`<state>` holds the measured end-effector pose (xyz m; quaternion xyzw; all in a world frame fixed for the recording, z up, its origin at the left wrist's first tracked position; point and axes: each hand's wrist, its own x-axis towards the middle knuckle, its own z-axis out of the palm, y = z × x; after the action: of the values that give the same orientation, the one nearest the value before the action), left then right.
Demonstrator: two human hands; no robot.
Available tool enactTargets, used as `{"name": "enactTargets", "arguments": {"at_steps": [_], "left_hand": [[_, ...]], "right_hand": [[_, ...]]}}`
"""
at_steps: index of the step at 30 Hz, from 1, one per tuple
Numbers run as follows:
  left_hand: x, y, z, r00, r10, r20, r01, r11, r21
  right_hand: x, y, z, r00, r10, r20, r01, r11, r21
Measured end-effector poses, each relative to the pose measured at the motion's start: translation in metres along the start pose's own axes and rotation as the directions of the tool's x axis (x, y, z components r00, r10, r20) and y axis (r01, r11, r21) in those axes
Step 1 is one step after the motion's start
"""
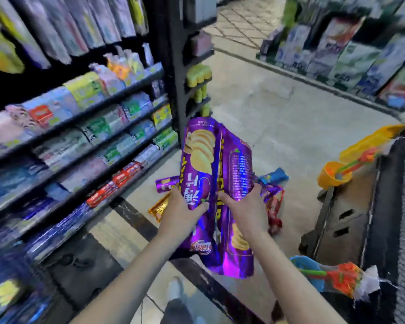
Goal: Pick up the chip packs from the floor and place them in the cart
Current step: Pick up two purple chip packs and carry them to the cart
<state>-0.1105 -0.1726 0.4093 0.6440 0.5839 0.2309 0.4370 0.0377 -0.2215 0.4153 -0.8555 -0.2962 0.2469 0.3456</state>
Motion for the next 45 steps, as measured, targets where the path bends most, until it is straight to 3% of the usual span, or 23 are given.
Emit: {"name": "enactTargets", "arguments": {"at_steps": [6,13,19,25,34,42,45], "left_hand": [[-0.050,-0.039,-0.117,0.964,-0.061,-0.259,0.039,0.995,-0.090],[-0.137,-0.134,-0.258,0.833,-0.259,-0.488,0.182,0.963,-0.200],[-0.230,-0.233,-0.378,0.649,-0.396,-0.649,0.275,0.918,-0.286],[-0.302,-0.337,-0.491,0.572,-0.492,-0.657,0.381,0.868,-0.318],[-0.326,-0.463,-0.566,0.492,-0.637,-0.593,0.522,0.761,-0.385],[-0.298,-0.582,-0.545,0.460,-0.765,-0.451,0.673,0.631,-0.385],[-0.288,-0.622,-0.529,0.461,-0.796,-0.392,0.742,0.589,-0.322]], "right_hand": [[-0.069,-0.084,0.062,0.952,-0.226,0.206,0.226,0.974,0.025],[-0.200,-0.169,0.174,0.770,-0.442,0.460,0.489,0.872,0.019],[-0.344,-0.217,0.294,0.577,-0.480,0.660,0.605,0.795,0.049],[-0.478,-0.246,0.408,0.476,-0.422,0.772,0.610,0.790,0.055],[-0.575,-0.245,0.543,0.487,-0.283,0.826,0.645,0.754,-0.122],[-0.581,-0.193,0.656,0.528,-0.181,0.830,0.689,0.662,-0.294],[-0.582,-0.168,0.689,0.528,-0.165,0.833,0.737,0.575,-0.354]]}}
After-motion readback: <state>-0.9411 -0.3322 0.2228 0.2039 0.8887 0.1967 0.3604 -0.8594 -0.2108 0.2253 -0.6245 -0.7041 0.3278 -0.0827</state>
